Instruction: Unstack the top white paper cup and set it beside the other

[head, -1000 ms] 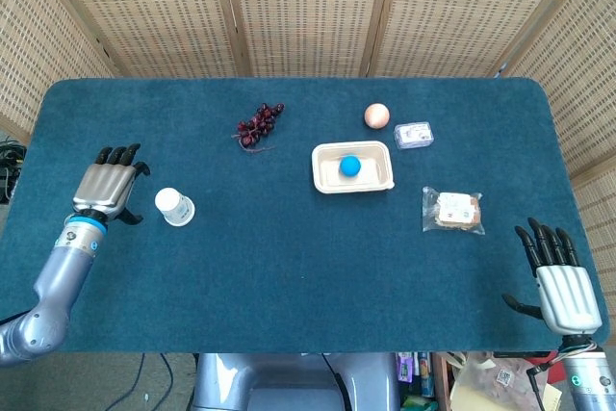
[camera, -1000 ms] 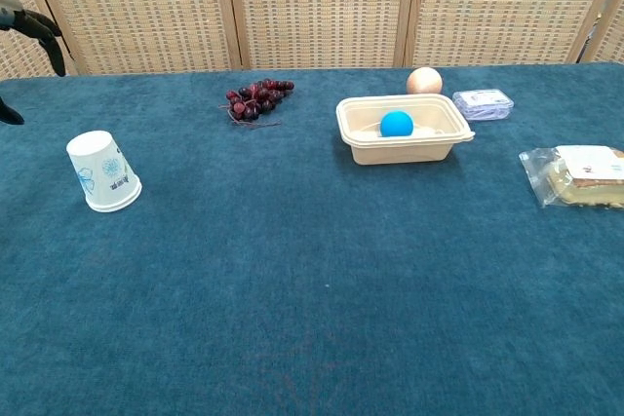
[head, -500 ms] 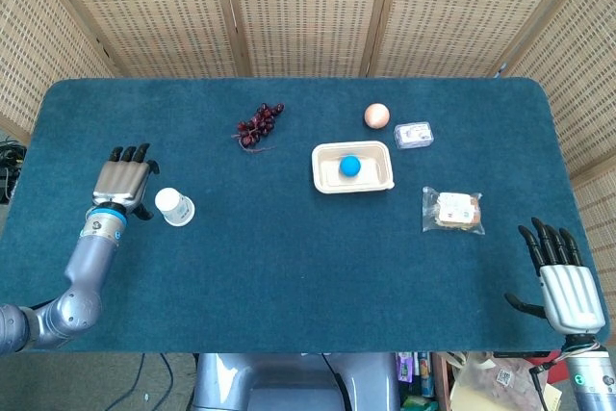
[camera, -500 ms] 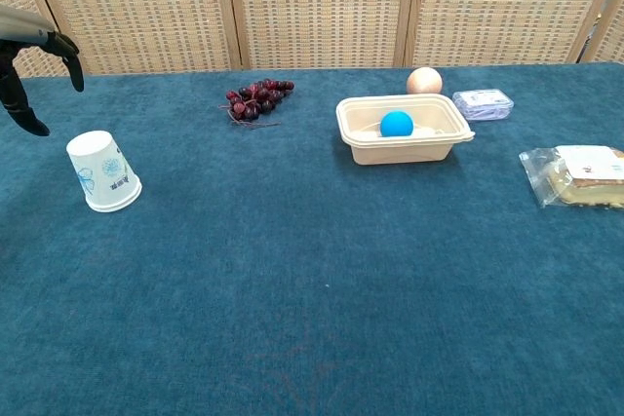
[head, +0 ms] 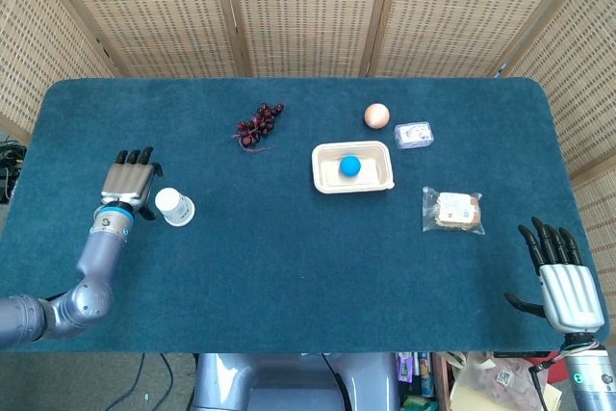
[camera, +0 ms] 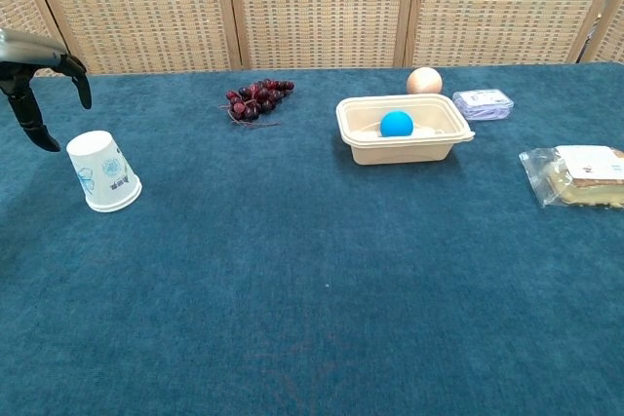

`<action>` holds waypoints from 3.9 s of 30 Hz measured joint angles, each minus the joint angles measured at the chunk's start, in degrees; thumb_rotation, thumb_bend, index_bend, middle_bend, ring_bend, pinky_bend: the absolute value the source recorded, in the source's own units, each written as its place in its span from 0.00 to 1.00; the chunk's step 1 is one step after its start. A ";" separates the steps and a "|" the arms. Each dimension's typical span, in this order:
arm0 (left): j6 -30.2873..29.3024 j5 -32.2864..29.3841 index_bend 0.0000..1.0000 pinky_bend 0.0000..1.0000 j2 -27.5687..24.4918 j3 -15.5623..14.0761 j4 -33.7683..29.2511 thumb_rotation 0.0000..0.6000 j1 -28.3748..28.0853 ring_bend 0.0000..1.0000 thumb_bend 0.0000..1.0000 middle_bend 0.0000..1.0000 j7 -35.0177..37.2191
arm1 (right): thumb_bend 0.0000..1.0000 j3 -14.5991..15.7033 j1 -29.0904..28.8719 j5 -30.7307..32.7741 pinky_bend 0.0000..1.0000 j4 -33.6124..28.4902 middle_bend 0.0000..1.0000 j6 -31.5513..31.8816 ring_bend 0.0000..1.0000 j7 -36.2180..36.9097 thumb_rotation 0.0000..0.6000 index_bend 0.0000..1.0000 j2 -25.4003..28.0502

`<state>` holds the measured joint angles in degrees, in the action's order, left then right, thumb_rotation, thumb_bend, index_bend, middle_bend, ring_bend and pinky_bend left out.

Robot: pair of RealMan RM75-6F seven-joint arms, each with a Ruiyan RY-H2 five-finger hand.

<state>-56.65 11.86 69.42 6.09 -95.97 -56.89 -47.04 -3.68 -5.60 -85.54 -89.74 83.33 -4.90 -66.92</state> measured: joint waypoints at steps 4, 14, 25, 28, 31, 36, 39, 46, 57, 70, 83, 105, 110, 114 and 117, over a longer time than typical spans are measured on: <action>0.42 -0.18 0.29 0.00 0.64 -0.09 1.23 1.00 -0.03 0.00 0.19 0.00 0.77 | 0.03 -0.02 -0.04 0.03 0.00 0.12 0.00 -0.02 0.00 -0.04 1.00 0.00 -0.12; 2.08 -0.26 0.30 0.00 2.90 -0.33 4.12 1.00 -0.64 0.00 0.19 0.00 1.63 | 0.03 -0.10 -0.19 0.48 0.00 0.35 0.00 -0.39 0.00 -0.38 1.00 0.00 -0.35; 2.11 -0.47 0.32 0.00 3.82 -0.71 5.05 1.00 -1.20 0.00 0.19 0.00 1.82 | 0.04 -0.16 -0.18 0.59 0.00 0.59 0.00 -0.34 0.00 0.00 1.00 0.00 -0.36; 2.01 -0.48 0.32 0.00 4.02 -0.89 5.23 1.00 -1.28 0.00 0.19 0.00 1.72 | 0.03 -0.16 -0.15 0.48 0.00 0.63 0.00 -0.18 0.00 0.02 1.00 0.00 -0.40; 2.11 -0.56 0.32 0.00 4.32 -0.96 5.61 1.00 -1.27 0.00 0.19 0.00 1.88 | 0.03 -0.16 -0.11 0.43 0.00 0.72 0.00 -0.06 0.00 0.04 1.00 0.00 -0.49; 2.36 -0.62 0.33 0.00 4.71 -1.10 6.09 1.00 -1.32 0.00 0.19 0.00 2.01 | 0.03 -0.24 -0.08 0.40 0.00 0.85 0.00 0.18 0.00 0.19 1.00 0.00 -0.60; 2.45 -0.59 0.33 0.00 4.96 -1.18 6.30 1.00 -1.39 0.00 0.19 0.00 2.05 | 0.03 -0.31 -0.10 0.32 0.00 0.99 0.00 0.29 0.00 0.25 1.00 0.00 -0.66; 2.46 -0.50 0.34 0.00 5.07 -1.25 6.41 1.00 -1.49 0.00 0.19 0.00 2.14 | 0.03 -0.26 -0.02 0.27 0.00 1.11 0.00 0.43 0.00 0.37 1.00 0.00 -0.77; 3.17 -0.80 0.36 0.00 4.64 -1.21 6.40 1.00 -1.51 0.00 0.19 0.00 2.71 | 0.04 -0.27 -0.07 0.10 0.00 1.14 0.00 0.51 0.00 0.49 1.00 0.00 -0.84; 3.32 -0.21 0.41 0.00 5.76 -1.34 8.01 1.00 -1.32 0.00 0.19 0.00 3.74 | 0.04 -0.15 -0.07 -0.04 0.00 1.17 0.00 0.46 0.00 0.60 1.00 0.00 -0.89; 2.20 2.49 0.55 0.00 4.09 -0.24 5.73 1.00 -0.56 0.00 0.35 0.00 5.86 | 0.03 0.00 -0.14 -0.22 0.00 1.01 0.00 0.34 0.00 0.24 1.00 0.00 -0.90; 0.17 5.02 0.55 0.00 -1.32 0.74 -0.31 1.00 0.08 0.00 0.35 0.00 7.04 | 0.03 0.06 -0.13 -0.26 0.00 0.81 0.00 0.36 0.00 -0.24 1.00 0.00 -0.86; -1.21 6.06 0.55 0.00 -4.78 1.57 -3.99 1.00 0.24 0.00 0.35 0.00 7.39 | 0.03 0.17 -0.18 -0.33 0.00 0.74 0.00 0.21 0.00 -0.59 1.00 0.00 -0.96; -1.70 6.64 0.56 0.00 -8.32 2.29 -7.03 1.00 0.50 0.00 0.35 0.00 7.94 | 0.03 0.22 -0.16 -0.45 0.00 0.63 0.00 0.30 0.00 -0.85 1.00 0.00 -1.00; -1.73 7.23 0.56 0.00 -11.12 2.71 -8.92 1.00 0.86 0.00 0.35 0.00 8.54 | 0.03 0.24 -0.14 -0.46 0.00 0.55 0.00 0.34 0.00 -0.99 1.00 0.00 -1.01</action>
<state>-58.38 19.09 58.30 8.80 -104.88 -56.04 -38.50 -3.44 -5.74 -86.01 -89.19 83.67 -5.88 -67.93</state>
